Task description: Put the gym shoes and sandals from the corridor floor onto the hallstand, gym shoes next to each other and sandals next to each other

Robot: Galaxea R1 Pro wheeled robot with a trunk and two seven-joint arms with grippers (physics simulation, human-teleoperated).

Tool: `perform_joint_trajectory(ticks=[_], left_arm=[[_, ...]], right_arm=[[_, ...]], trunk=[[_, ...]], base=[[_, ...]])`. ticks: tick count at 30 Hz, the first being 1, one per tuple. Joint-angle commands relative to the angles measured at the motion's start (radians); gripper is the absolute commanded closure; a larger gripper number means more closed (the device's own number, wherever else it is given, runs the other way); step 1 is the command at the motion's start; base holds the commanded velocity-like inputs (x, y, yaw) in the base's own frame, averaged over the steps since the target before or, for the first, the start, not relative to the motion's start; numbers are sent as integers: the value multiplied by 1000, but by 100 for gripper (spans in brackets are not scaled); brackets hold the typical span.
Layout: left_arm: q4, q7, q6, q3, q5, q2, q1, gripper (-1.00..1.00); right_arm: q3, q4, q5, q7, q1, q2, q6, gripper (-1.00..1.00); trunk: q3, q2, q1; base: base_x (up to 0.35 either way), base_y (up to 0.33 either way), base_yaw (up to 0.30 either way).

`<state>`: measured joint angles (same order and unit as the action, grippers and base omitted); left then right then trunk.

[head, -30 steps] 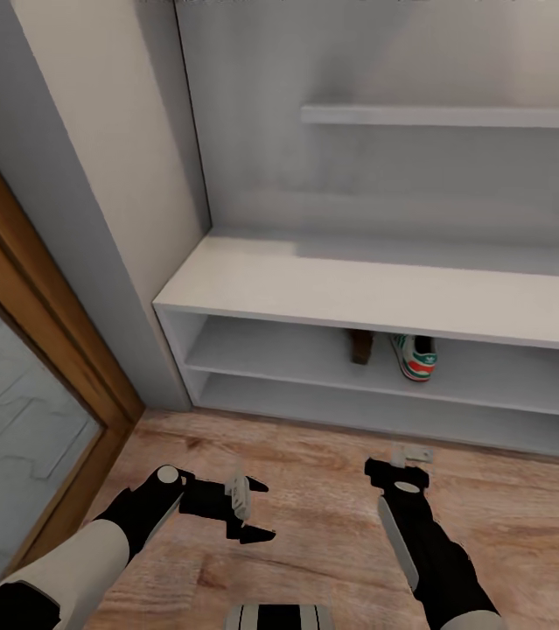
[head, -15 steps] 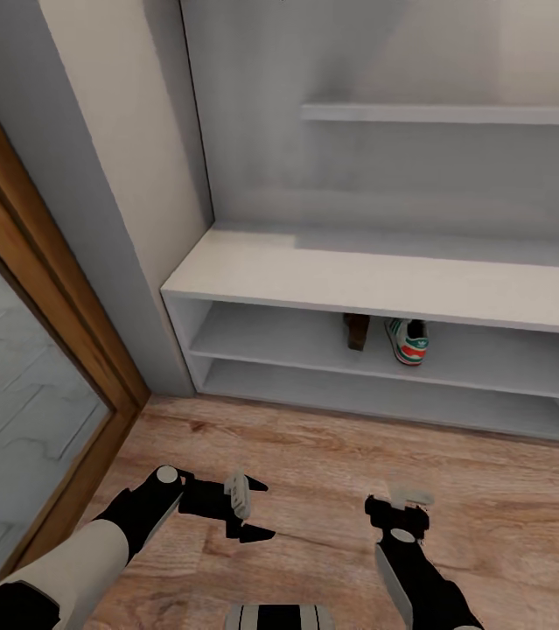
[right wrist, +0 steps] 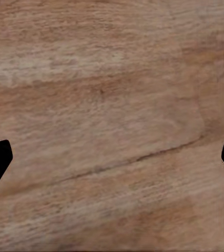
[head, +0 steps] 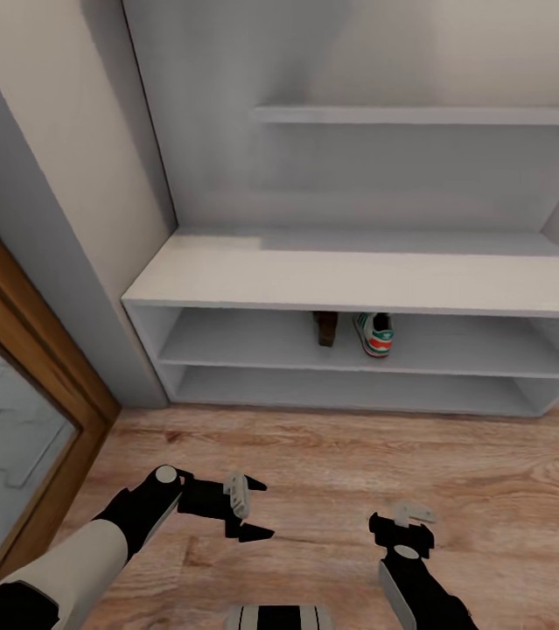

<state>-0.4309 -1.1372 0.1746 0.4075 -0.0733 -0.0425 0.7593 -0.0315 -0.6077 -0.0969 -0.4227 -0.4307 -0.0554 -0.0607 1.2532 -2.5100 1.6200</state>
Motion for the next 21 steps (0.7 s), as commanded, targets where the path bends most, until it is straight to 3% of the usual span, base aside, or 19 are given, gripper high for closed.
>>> perform_joint_trajectory(ticks=[1,6,14,17,21], left_arm=[[-2,1,10,1,-5,-1,0,-100],[-2,3,10,-1,-5,-4,0,-100],[-2,28,8,-24,-4,-5,0,-100],[-2,34,8,-38,-3,-5,0,-100],[-2,38,7,-67,-2,-5,0,-100]], right_arm=[[-2,-1,-9,-5,0,1,-4,-100],[1,50,-12,-5,0,2,-2,-100],[18,126,-13,-5,0,3,-2,-100],[37,132,-13,-5,0,3,-2,-100],[110,135,-14,-5,0,3,-2,-100]], trunk=[[0,0,0],[-2,0,0],[-36,2,-4],[-49,2,-5],[-67,3,-7]], base=[[0,0,-290],[0,0,-290],[0,0,-293],[0,0,-296],[0,0,-295]])
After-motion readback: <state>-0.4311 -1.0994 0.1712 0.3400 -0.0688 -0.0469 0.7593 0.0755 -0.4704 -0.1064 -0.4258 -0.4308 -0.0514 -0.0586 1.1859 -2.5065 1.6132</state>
